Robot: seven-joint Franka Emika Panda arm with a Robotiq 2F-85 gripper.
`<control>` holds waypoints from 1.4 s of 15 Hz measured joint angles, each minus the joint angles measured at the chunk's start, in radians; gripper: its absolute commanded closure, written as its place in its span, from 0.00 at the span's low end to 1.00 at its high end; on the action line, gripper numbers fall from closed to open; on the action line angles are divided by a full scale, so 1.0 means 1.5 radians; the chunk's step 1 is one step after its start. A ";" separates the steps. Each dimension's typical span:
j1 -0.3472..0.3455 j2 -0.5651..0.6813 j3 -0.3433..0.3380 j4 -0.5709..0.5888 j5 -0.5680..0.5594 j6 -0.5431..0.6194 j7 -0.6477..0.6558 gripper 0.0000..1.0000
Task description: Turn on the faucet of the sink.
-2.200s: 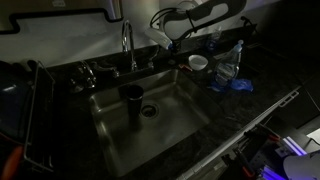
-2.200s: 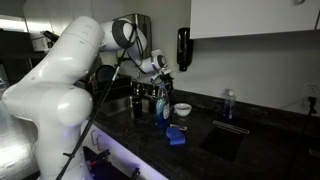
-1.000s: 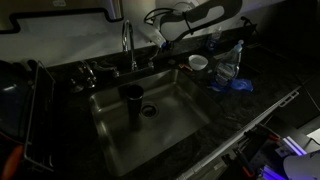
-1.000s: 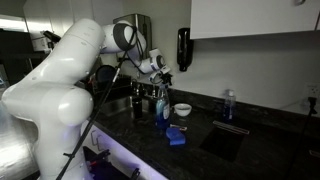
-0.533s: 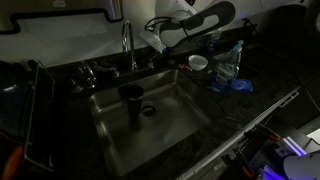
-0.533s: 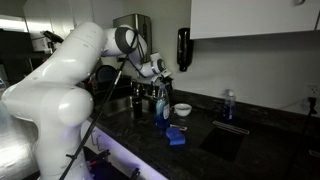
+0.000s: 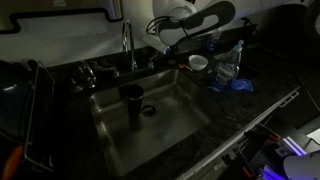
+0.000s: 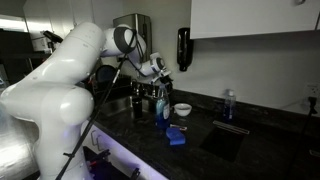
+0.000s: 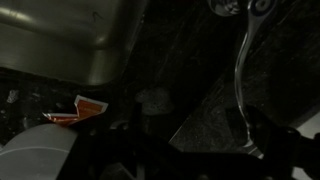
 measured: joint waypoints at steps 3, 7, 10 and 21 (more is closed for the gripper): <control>0.001 0.001 0.002 0.015 -0.001 -0.048 -0.013 0.00; 0.001 0.001 0.007 0.034 -0.001 -0.105 -0.028 0.00; 0.001 0.001 0.011 0.044 -0.001 -0.129 -0.035 0.00; 0.005 -0.006 0.047 0.052 0.001 -0.240 -0.037 0.00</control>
